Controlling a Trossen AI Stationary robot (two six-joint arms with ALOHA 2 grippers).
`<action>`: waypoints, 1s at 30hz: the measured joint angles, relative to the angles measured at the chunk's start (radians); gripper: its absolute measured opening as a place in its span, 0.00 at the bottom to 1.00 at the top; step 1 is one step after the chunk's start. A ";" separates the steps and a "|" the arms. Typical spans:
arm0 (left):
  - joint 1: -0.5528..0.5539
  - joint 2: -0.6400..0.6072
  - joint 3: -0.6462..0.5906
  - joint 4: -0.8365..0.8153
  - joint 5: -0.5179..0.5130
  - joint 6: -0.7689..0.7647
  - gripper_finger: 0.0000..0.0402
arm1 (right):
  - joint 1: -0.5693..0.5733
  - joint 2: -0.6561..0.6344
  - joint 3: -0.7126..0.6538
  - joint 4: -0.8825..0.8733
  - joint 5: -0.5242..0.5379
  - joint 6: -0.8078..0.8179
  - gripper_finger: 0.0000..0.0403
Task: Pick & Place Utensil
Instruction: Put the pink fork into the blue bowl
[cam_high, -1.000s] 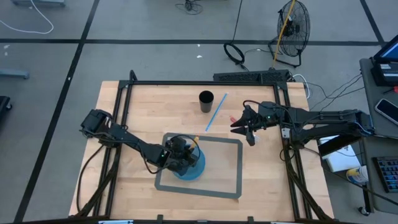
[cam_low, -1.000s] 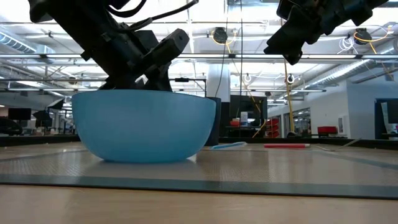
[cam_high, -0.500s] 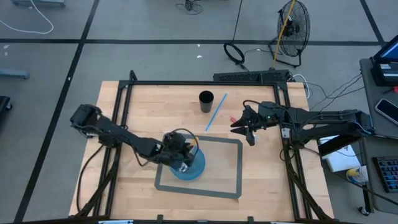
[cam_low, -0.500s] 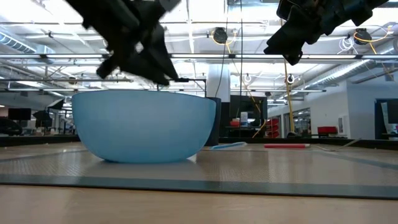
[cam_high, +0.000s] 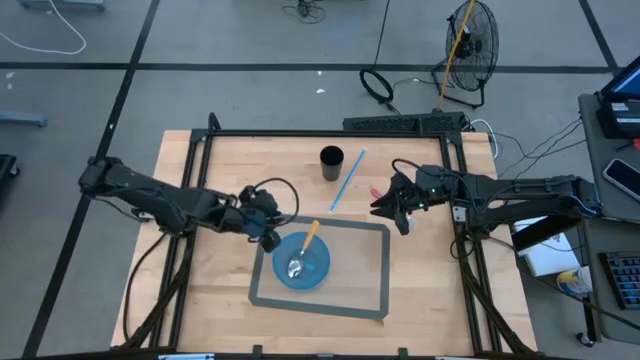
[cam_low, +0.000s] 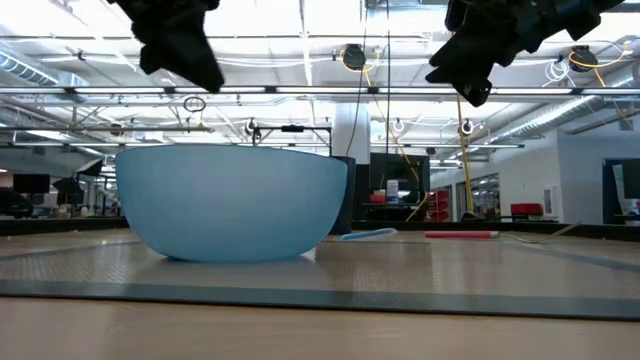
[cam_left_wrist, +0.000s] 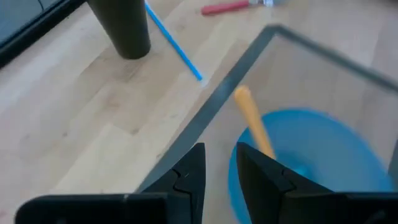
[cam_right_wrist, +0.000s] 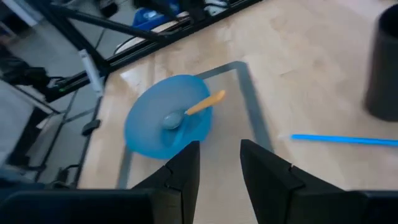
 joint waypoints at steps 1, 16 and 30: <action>0.009 -0.007 0.000 -0.024 0.010 0.023 0.23 | 0.012 0.000 0.000 0.000 0.000 0.014 0.28; 0.167 -0.025 -0.204 -0.011 0.252 0.293 0.23 | 0.191 0.040 0.000 0.000 0.272 0.214 0.28; 0.195 -0.038 -0.386 0.186 0.363 0.242 0.23 | 0.070 0.132 0.000 -0.302 0.331 0.396 0.28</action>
